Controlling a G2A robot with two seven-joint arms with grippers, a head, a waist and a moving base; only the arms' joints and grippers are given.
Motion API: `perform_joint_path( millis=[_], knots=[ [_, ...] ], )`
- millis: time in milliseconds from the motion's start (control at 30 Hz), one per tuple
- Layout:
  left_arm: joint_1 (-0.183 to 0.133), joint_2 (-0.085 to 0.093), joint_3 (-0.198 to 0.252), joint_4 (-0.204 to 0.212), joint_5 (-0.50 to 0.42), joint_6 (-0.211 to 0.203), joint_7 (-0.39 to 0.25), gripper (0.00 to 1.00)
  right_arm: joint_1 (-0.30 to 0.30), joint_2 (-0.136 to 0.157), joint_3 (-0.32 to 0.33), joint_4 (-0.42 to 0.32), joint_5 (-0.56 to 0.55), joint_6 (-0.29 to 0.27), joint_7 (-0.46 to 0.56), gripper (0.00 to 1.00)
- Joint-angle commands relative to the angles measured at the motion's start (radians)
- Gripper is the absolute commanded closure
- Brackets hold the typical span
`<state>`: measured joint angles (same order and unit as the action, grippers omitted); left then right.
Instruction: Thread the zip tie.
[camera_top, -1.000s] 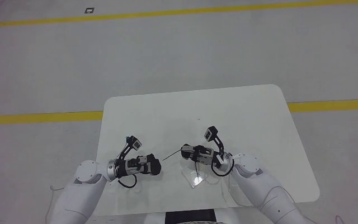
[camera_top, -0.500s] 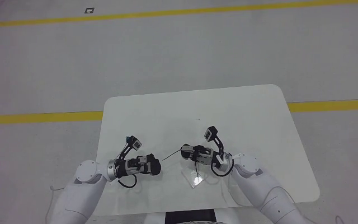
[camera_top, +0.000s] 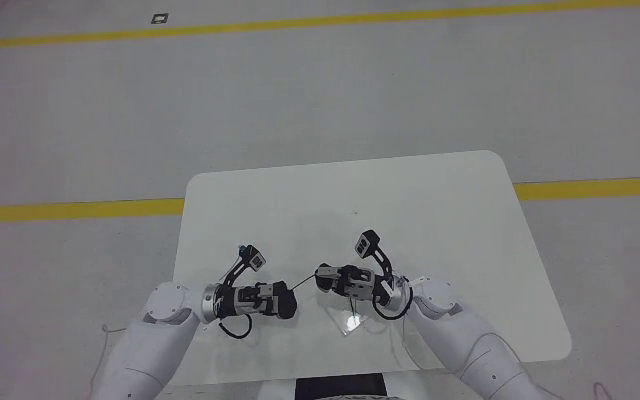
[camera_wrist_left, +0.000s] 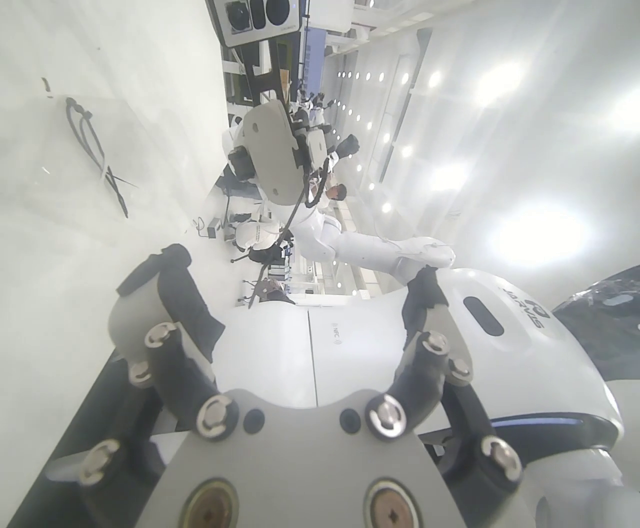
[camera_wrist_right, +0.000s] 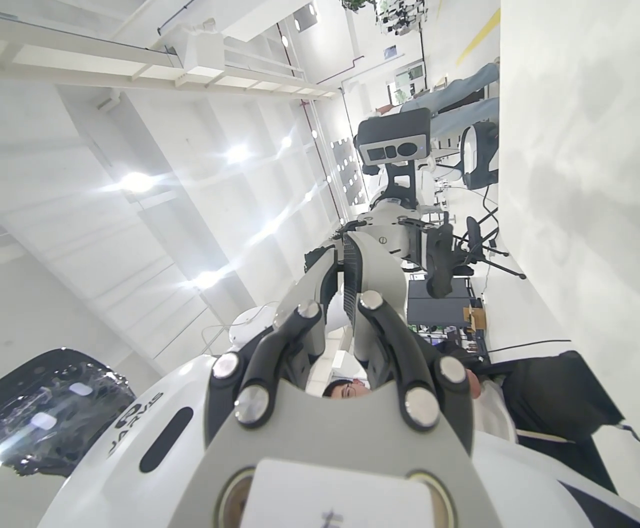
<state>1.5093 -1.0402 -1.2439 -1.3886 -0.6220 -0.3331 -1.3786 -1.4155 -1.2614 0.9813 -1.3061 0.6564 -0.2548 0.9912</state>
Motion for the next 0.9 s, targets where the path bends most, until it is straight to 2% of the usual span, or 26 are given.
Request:
perform_joint_path(
  millis=[0, 100, 333, 600, 733, 867],
  knots=[
    [0.0, 0.0, 0.0, 0.0, 0.0, 0.0, 0.0, 0.0, 0.0, 0.0, 0.0, 0.0, 0.0, 0.0, 0.0, 1.0],
    [0.001, -0.001, 0.009, -0.012, 0.014, 0.0, 0.048, 0.0, -0.006, 0.0, -0.003, -0.014, -0.008, 0.002, -0.025, 1.0],
    [-0.006, -0.001, 0.031, -0.012, 0.011, 0.007, 0.113, 0.0, -0.025, -0.003, -0.02, -0.043, -0.029, -0.017, -0.073, 1.0],
    [-0.007, -0.001, 0.034, -0.015, 0.009, -0.001, 0.115, 0.0, -0.027, -0.004, -0.021, -0.045, -0.034, -0.023, -0.089, 1.0],
    [-0.003, 0.0, 0.041, -0.029, 0.019, 0.002, 0.161, 0.0, -0.036, -0.003, -0.022, -0.065, -0.066, -0.024, -0.142, 1.0],
    [-0.002, 0.001, 0.042, -0.032, 0.017, -0.007, 0.154, 0.0, -0.044, -0.002, -0.022, -0.078, -0.075, -0.021, -0.161, 1.0]
  ],
)
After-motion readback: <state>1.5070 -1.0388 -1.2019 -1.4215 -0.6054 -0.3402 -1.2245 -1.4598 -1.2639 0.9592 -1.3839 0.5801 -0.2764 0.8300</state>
